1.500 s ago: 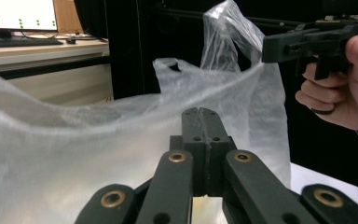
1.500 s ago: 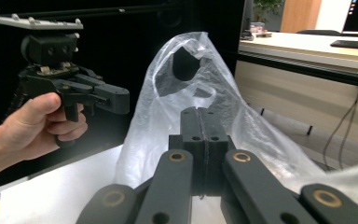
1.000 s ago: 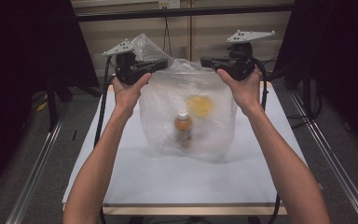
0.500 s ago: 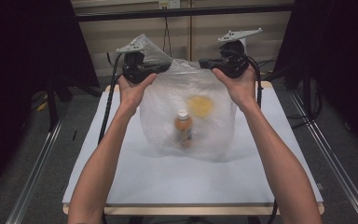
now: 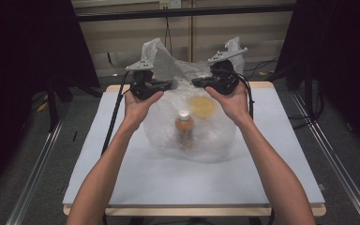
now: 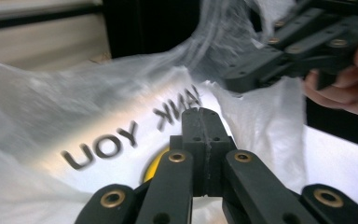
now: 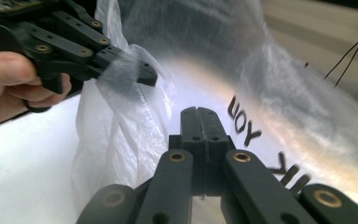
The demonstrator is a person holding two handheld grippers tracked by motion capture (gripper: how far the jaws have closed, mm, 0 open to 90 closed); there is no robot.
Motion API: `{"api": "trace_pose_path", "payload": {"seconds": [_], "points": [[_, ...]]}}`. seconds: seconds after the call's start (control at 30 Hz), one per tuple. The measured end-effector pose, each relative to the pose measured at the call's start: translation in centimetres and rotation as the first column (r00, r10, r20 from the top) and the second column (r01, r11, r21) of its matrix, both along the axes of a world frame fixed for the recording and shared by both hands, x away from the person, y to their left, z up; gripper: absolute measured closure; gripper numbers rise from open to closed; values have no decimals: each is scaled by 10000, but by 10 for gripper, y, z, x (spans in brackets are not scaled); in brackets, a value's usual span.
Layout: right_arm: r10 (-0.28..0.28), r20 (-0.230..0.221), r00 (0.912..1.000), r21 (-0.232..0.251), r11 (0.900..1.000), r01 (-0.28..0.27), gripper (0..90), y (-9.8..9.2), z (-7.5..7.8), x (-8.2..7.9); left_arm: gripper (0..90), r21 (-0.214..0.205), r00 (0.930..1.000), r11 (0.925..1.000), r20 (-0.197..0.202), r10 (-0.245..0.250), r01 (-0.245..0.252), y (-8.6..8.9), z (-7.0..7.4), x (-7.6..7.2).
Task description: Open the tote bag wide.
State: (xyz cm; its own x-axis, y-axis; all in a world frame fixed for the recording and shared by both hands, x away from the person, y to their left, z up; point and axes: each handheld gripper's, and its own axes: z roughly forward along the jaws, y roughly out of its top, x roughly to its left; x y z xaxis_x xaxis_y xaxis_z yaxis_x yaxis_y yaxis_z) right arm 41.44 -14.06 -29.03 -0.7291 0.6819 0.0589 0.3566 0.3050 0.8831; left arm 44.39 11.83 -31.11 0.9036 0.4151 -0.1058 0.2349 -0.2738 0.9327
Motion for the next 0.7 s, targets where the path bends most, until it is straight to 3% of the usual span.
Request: {"api": "trace_pose_path", "payload": {"seconds": [0.1,0.23,0.53,0.63,0.7], "points": [[184,-174,9997,-1,9998,-184,900,1,-12,-4,900,335,9998,9994,137,-136,131,-2,-3,-9],[314,-322,9990,-29,9995,-315,900,4,-22,-6,900,275,9998,9995,138,-171,168,-5,-5,-15],[757,-690,9947,-244,9967,-776,900,15,-42,-12,900,576,9988,9973,-176,-454,463,-2,-21,-25],[901,-857,9922,-156,9957,-917,900,18,-52,-12,900,384,9984,9979,-258,-505,515,0,-26,-29],[961,-957,9908,-108,9952,-975,900,19,-57,-14,900,516,9979,9969,-289,-585,600,0,-30,-32]]}}
